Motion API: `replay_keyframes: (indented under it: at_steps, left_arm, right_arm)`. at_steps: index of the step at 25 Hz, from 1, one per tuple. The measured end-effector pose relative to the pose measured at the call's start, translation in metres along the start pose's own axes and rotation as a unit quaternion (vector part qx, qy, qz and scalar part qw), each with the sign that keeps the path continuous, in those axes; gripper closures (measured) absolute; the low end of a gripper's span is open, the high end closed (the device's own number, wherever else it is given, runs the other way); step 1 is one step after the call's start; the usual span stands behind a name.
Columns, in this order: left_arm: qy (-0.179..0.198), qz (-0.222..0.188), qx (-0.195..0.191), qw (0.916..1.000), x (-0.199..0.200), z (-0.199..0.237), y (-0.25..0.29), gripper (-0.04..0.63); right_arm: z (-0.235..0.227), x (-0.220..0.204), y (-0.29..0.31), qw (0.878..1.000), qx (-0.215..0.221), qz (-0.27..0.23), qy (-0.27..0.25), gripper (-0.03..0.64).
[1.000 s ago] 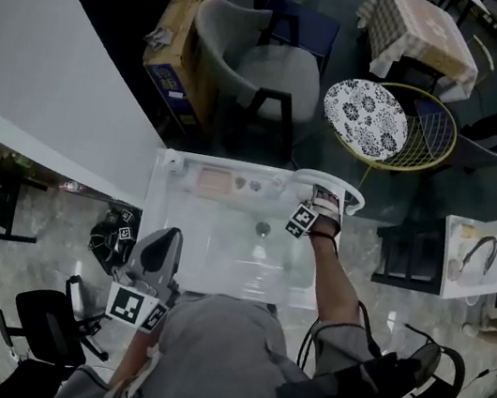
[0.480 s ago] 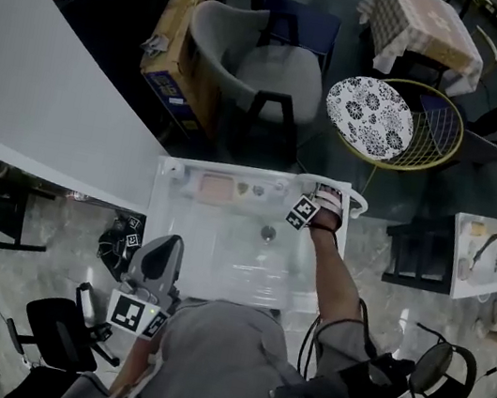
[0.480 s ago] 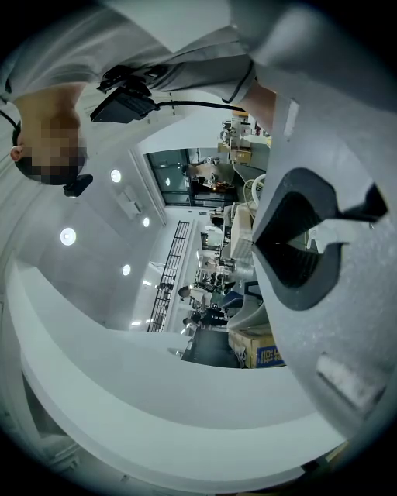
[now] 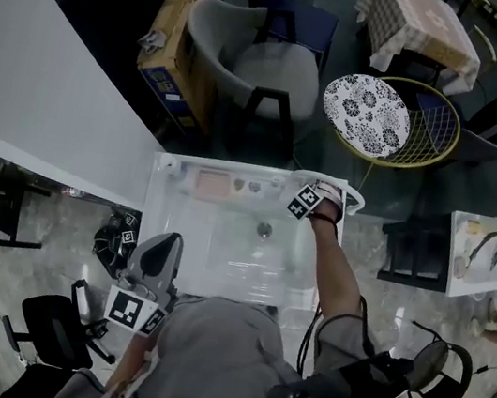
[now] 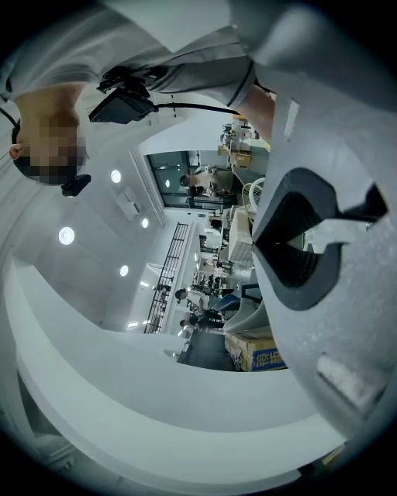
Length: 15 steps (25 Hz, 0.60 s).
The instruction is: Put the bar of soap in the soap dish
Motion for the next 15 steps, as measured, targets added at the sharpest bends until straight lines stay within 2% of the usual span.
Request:
replay_keyframes:
  at_steps: [4,6,8,10,15]
  left_arm:
    - [0.001,0.004,-0.004,1.0,-0.003,-0.003,0.001,0.595]
    - [0.004,0.004,-0.008,0.9999,-0.001,-0.007,0.003,0.595]
    - [0.006,0.004,-0.008,0.9999,-0.001,-0.007,0.003,0.595]
    - [0.005,0.003,-0.003,1.0,0.0,-0.005,0.003,0.595]
    - [0.002,-0.002,0.003,1.0,0.001,0.001,0.005,0.595]
  right_arm:
    - [0.0,0.003,-0.002,0.995,0.1,-0.023,0.011,0.353]
    - [-0.002,0.002,-0.006,0.991,0.131,-0.033,0.007,0.342]
    - [-0.002,0.001,-0.008,0.992,0.122,-0.037,-0.006,0.344]
    - [0.0,0.0,-0.008,0.995,0.089,-0.039,-0.01,0.355]
    - [0.01,-0.006,-0.011,0.998,0.025,-0.055,0.028,0.362]
Point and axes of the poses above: the fingertips, and each gripper's own axes: y forward along the fingers, z to its left, x out of its top, the point moved 3 cm from there along -y, backward along the fingers, and after that the axes turned 10 degrees about z, right-handed, at the moved point
